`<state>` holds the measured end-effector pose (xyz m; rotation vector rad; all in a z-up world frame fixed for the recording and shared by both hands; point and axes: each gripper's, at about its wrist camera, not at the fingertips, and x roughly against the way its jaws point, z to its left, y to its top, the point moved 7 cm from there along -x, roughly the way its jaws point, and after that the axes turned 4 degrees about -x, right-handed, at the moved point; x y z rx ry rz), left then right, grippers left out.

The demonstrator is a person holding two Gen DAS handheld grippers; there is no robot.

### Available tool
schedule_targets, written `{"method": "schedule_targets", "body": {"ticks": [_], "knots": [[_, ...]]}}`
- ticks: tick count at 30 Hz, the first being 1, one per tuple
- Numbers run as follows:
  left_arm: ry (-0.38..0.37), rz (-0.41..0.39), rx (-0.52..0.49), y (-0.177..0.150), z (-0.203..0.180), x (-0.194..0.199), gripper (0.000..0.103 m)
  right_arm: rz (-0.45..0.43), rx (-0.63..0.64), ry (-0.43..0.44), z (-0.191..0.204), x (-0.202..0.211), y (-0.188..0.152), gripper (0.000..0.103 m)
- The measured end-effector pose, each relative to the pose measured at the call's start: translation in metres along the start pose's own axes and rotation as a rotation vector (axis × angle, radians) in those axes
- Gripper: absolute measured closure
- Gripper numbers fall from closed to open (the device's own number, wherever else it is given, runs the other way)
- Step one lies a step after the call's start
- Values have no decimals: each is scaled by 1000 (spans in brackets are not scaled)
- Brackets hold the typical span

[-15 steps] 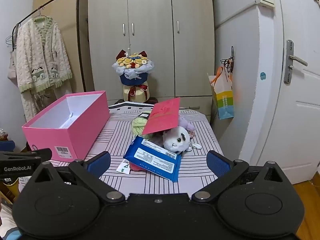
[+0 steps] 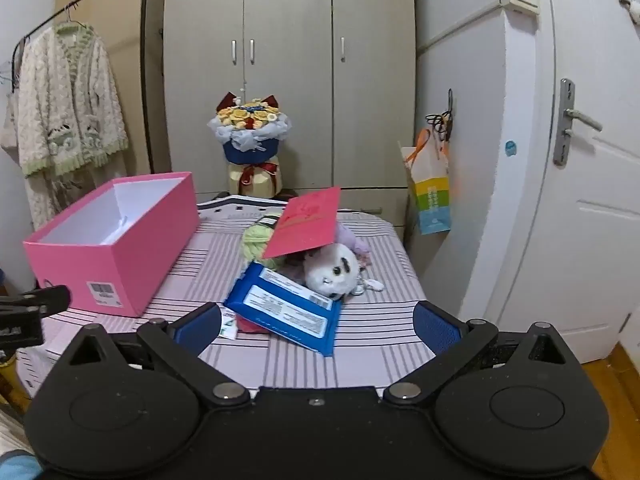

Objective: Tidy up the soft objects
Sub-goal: 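Move both tools toward the cluttered items on the table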

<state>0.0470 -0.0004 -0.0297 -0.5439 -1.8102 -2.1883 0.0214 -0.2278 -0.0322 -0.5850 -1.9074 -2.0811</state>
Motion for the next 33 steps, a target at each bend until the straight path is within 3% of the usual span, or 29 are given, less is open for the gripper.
{"method": "schedule_targets", "body": {"ticks": [9, 20, 33], "knots": [[-25, -38, -7, -7, -2, 1, 0, 11, 22, -14, 2, 2, -10, 0], [-34, 26, -12, -25, -6, -10, 0, 40, 27, -9, 1, 1, -20, 0], [-47, 49, -23, -30, -4, -11, 0, -12, 65, 46, 12, 10, -23, 0]]}}
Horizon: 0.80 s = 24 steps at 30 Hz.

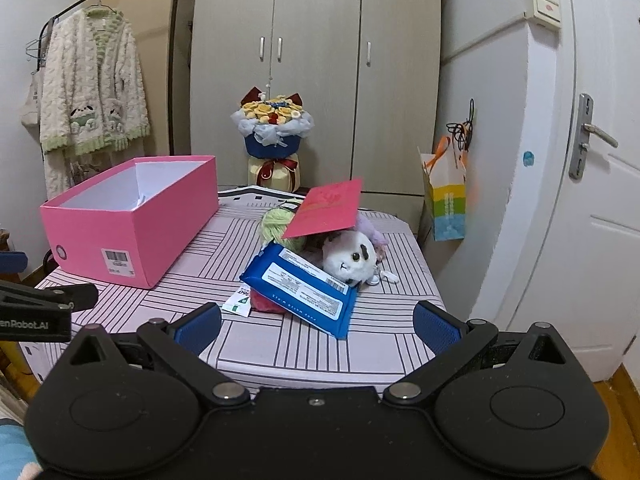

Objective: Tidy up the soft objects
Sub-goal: 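Move both tools toward the cluttered items on the table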

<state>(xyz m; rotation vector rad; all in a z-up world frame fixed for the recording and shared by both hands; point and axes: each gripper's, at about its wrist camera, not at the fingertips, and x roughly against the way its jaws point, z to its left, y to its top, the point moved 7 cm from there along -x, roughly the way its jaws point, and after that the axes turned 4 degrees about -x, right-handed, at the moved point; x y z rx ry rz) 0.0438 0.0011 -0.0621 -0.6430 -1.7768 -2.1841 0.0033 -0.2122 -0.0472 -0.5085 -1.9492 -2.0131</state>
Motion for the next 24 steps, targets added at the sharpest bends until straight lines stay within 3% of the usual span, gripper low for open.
{"method": "schedule_targets", "body": {"ticks": [11, 24], "knots": [[-6, -9, -4, -1, -3, 0, 0, -39, 10, -7, 2, 12, 0, 0], [-61, -100, 47, 6, 0, 15, 0, -168, -8, 37, 3, 29, 9, 0]]}}
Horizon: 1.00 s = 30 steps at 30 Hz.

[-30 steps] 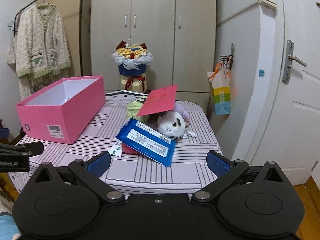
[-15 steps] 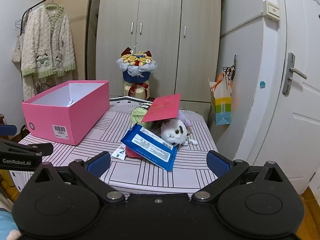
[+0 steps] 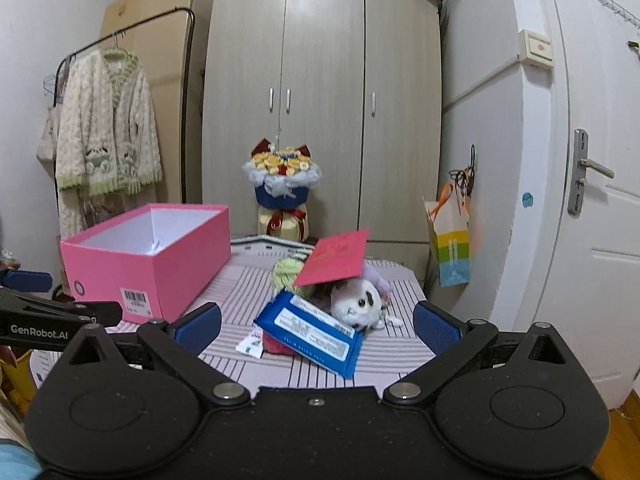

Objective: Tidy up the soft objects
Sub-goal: 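Move both tools toward the cluttered items on the table, then grasp the blue wet-wipes pack with the right tool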

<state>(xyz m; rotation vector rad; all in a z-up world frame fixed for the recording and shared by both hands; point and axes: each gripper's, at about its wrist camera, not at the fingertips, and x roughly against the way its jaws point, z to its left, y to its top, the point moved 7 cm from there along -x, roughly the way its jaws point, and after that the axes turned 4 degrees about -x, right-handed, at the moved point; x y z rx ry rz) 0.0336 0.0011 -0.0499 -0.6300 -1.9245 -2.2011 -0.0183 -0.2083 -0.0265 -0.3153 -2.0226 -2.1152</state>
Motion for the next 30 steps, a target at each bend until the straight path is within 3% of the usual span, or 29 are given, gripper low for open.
{"method": "schedule_targets", "body": {"ticks": [16, 20, 26, 30], "knots": [[-15, 59, 18, -5, -8, -29, 0, -43, -49, 94, -14, -22, -14, 0], [-17, 50, 59, 0, -4, -43, 0, -31, -102, 157, -25, -40, -23, 0], [-7, 11, 63, 17, -14, -63, 3, 79, -132, 179, -43, -86, -43, 0], [-64, -43, 49, 31, -34, -79, 4, 179, -181, 220, -52, -121, -63, 0]]}}
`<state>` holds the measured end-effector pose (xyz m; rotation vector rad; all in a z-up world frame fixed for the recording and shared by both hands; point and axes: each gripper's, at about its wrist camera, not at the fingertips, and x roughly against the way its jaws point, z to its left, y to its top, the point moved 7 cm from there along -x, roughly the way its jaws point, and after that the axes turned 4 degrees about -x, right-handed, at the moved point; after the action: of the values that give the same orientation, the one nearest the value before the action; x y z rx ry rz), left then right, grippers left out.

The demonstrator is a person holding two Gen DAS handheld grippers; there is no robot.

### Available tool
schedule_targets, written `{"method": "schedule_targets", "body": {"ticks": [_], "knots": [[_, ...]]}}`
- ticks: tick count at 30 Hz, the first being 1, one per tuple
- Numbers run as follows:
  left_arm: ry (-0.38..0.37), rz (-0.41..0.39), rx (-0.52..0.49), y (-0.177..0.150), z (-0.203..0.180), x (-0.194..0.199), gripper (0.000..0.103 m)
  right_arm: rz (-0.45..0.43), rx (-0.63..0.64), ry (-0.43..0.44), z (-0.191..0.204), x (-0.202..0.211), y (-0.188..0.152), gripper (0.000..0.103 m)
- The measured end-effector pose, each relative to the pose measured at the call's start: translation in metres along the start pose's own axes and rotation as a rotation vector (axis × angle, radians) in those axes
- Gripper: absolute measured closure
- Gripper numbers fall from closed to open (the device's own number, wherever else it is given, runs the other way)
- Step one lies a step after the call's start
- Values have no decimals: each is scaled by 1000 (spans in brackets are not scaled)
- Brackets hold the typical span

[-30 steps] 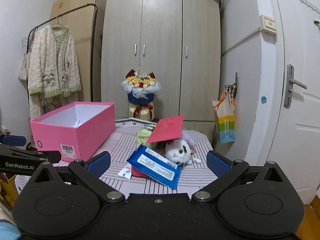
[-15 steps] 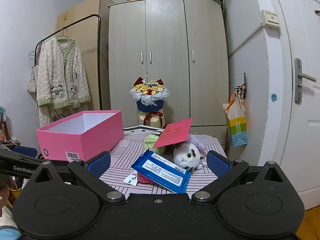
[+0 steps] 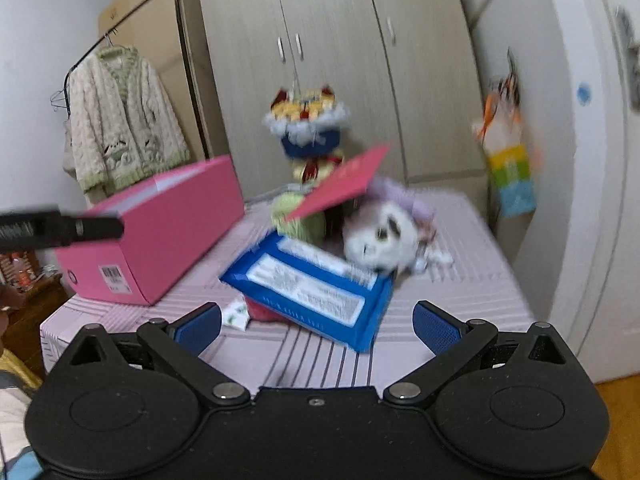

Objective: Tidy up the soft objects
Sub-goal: 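Grasp the blue wet-wipes pack with the right tool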

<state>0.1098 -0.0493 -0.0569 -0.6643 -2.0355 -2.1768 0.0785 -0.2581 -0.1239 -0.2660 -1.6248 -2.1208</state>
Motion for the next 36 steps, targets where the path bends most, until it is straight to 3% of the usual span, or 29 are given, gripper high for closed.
{"method": "schedule_targets", "body": {"ticks": [9, 12, 14, 18, 21, 25, 32, 36], "knots": [[-189, 52, -33, 1, -52, -64, 37, 102, -86, 97, -15, -49, -10, 2], [-190, 93, -31, -4, -59, -83, 42, 96, -77, 100, -14, -57, -7, 2], [-187, 114, -37, -9, -59, -90, 53, 92, -67, 101, -14, -62, -6, 1], [-235, 186, 21, -21, -57, -99, 63, 78, -15, 88, -10, -66, -6, 1], [-266, 188, 46, -27, -61, -100, 76, 58, 36, 70, -4, -66, -10, 1], [-259, 145, 3, -29, -69, -95, 79, 15, 101, 46, 1, -65, -16, 3], [-263, 125, -1, -26, -75, -84, 79, -28, 82, 4, -2, -60, -12, 38], [-239, 126, -18, -26, -77, -79, 79, -42, 123, -38, 4, -58, -14, 41]]}}
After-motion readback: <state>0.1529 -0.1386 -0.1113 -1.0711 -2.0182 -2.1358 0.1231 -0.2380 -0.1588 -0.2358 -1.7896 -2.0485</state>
